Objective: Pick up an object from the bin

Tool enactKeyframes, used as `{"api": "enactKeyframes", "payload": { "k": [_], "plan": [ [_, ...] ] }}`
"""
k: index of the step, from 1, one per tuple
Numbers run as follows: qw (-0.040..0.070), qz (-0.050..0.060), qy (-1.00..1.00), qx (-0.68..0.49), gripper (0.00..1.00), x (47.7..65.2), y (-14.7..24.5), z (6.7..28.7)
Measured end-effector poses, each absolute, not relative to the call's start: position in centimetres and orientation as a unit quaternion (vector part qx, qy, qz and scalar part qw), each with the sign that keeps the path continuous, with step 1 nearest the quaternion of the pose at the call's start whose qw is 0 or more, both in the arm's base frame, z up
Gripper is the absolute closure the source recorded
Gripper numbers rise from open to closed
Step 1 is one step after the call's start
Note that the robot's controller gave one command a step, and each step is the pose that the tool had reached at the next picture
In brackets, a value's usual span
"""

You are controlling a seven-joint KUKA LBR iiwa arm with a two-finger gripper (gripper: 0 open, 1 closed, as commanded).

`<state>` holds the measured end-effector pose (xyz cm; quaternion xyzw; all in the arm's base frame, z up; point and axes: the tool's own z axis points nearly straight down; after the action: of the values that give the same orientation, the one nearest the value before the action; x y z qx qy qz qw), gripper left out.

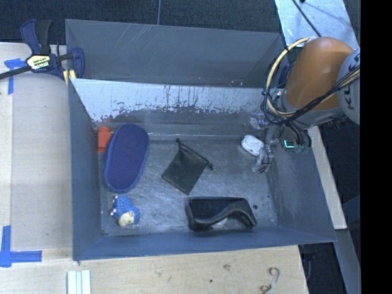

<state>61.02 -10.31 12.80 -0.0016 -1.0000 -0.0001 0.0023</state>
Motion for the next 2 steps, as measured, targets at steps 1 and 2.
{"api": "enactKeyframes", "payload": {
  "k": [1, 2],
  "plan": [
    [0.002, 0.0, -1.0, -0.003, 0.0, 62.54, -10.93, 6.95],
    [0.0, 0.0, -1.0, -0.002, 1.0, 62.69, -10.88, 7.32]
  ]
}}
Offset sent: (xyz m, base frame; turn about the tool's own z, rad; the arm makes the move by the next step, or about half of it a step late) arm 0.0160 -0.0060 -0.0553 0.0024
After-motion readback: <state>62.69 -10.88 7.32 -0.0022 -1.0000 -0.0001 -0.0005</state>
